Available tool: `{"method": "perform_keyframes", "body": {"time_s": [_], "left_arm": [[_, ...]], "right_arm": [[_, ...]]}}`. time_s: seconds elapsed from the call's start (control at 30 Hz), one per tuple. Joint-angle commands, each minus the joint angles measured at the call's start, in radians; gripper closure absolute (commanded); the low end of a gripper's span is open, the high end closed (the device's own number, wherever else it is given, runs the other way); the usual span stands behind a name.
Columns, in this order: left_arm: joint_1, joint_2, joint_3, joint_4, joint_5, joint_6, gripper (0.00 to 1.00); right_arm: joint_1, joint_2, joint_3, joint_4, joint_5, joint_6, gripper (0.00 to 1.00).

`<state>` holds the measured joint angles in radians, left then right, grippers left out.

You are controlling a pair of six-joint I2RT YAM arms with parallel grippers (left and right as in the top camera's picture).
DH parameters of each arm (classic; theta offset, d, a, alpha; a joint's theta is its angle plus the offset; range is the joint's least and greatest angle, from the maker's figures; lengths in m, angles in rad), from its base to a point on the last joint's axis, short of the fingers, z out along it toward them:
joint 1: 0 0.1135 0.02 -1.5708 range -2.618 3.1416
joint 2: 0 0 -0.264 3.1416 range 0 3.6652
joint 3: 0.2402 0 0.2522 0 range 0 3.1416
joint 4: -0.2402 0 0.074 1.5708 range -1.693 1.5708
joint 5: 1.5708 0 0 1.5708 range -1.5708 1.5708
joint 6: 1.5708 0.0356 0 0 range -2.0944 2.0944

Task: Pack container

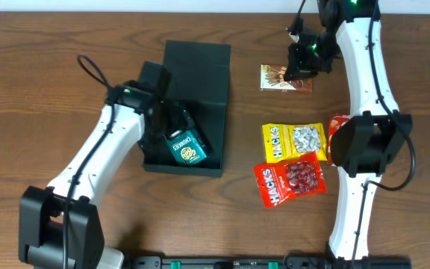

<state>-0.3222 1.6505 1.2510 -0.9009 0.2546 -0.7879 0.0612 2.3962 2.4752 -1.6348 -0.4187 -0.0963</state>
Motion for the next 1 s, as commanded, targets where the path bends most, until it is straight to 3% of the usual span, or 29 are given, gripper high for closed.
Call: {"method": "perform_keyframes", "body": {"time_s": [0.0,0.37,0.83,0.97], "left_arm": [[-0.025,0.012,-0.010,-0.004,-0.105,-0.090,0.03],[-0.041,0.012,-0.101,0.171,-0.145,-0.084,0.02],[-0.047,0.084,-0.114,0.238,-0.127,-0.049,0.03],[-0.047,0.095,-0.114,0.275,-0.124,-0.014,0.10]], "right_arm": [[0.011,-0.020,0.016,0.000,-0.004,-0.018,0.99],[-0.003,-0.020,0.016,0.005,-0.004,-0.025,0.98],[-0.004,-0.020,0.016,0.013,-0.004,-0.025,0.99],[-0.004,-0.020,0.016,0.013,-0.004,-0.025,0.99]]}}
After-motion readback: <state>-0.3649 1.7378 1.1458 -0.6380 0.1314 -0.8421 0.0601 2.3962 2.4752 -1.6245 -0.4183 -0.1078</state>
